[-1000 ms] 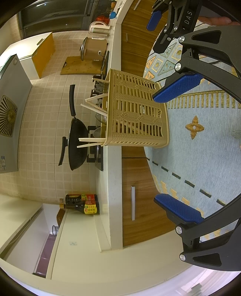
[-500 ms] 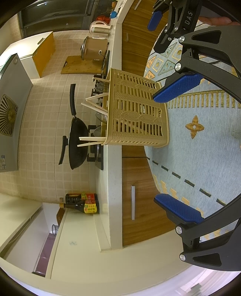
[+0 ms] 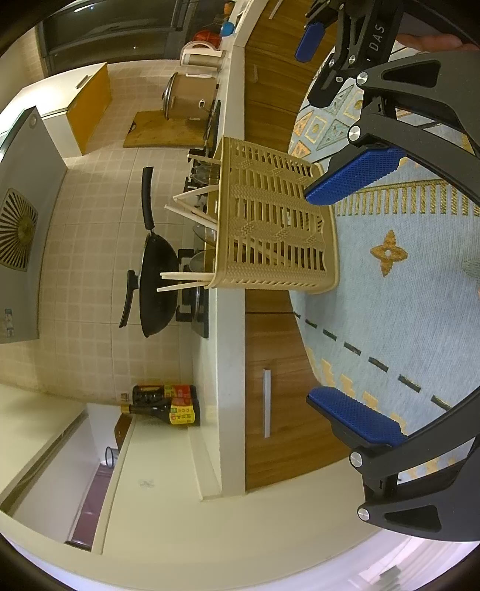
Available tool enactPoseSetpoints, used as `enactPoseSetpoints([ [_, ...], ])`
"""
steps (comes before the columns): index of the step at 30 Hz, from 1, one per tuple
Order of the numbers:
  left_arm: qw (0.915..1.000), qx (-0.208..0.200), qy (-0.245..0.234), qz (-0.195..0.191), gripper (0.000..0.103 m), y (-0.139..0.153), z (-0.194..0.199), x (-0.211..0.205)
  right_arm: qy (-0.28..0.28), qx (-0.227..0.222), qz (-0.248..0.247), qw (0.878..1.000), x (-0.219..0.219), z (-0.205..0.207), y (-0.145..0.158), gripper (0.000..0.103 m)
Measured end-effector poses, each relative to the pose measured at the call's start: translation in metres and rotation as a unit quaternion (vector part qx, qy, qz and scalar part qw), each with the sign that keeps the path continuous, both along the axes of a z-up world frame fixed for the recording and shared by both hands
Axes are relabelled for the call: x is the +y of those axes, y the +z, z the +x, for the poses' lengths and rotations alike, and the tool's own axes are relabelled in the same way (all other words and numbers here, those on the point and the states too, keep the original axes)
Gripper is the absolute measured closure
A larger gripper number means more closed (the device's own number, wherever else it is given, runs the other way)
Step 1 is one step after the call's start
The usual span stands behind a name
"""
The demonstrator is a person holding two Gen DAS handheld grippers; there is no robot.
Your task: Organize utensils
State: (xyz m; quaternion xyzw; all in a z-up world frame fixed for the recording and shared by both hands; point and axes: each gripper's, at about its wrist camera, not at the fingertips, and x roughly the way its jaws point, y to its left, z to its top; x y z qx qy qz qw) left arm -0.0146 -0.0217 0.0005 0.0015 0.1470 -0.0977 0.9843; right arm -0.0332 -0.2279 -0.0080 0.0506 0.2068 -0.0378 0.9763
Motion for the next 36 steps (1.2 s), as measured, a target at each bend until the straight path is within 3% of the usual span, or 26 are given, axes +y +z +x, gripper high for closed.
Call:
enactPoseSetpoints([
  [36,0.9999,-0.001,0.015,0.005,0.008,0.0036,-0.0003,0.0041,0.0,0.0,-0.001,1.0,0.0004,-0.0001,0.0005,0.008],
])
